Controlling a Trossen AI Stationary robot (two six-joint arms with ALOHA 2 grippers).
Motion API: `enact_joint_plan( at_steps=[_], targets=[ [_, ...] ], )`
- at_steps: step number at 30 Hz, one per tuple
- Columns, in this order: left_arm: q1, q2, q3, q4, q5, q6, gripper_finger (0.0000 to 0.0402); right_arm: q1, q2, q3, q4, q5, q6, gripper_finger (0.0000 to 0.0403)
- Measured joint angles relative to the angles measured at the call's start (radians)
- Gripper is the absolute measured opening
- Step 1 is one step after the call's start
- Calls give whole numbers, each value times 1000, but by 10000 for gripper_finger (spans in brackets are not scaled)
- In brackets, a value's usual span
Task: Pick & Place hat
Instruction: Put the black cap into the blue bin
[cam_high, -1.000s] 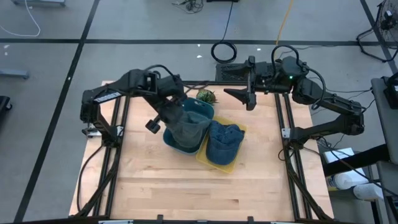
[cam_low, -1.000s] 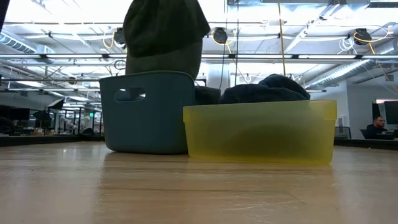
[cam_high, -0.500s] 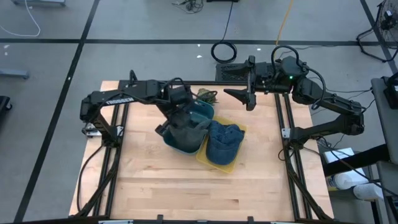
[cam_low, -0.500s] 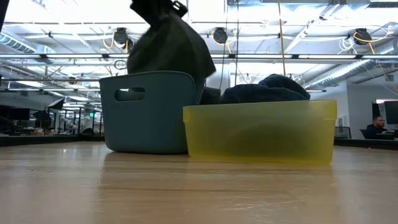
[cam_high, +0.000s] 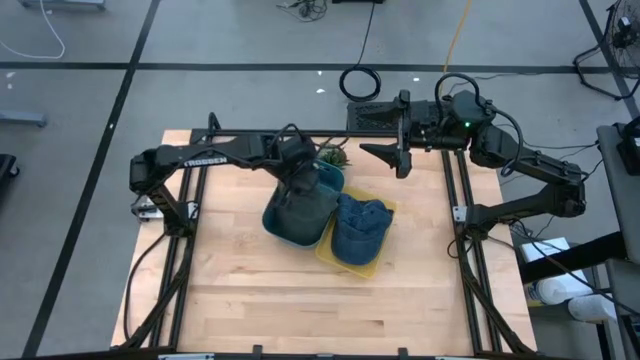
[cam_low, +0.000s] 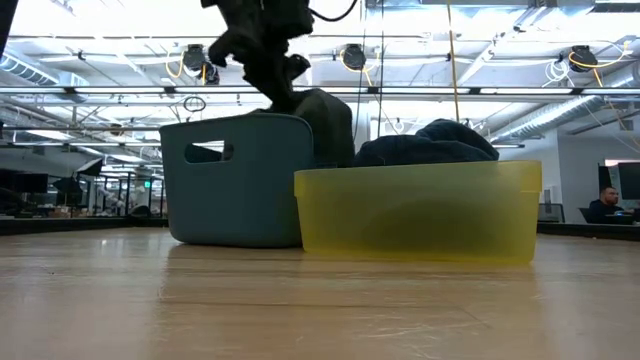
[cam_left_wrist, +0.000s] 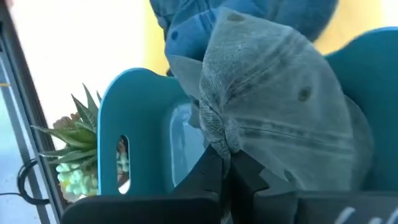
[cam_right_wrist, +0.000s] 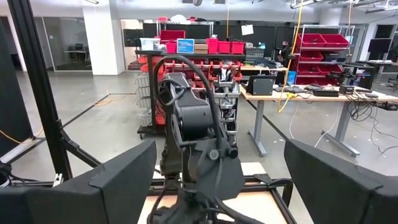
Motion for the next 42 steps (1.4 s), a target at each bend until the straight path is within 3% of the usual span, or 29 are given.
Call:
enact_joint_plan(
  at_steps=[15, 22, 31, 42],
  targets=[
    [4, 0, -304, 337, -49, -110, 3, 0, 0, 0, -66, 1, 0, 341],
    [-8, 95, -326, 383, -57, -133, 2, 0, 0, -40, -47, 1, 9, 341],
    [-33, 147, -325, 388, -158, -133, 4, 1, 0, -66, -41, 1, 11, 341],
    [-40, 142, -325, 378, -168, -191, 104, 1, 0, -66, -32, 1, 11, 341]
  ],
)
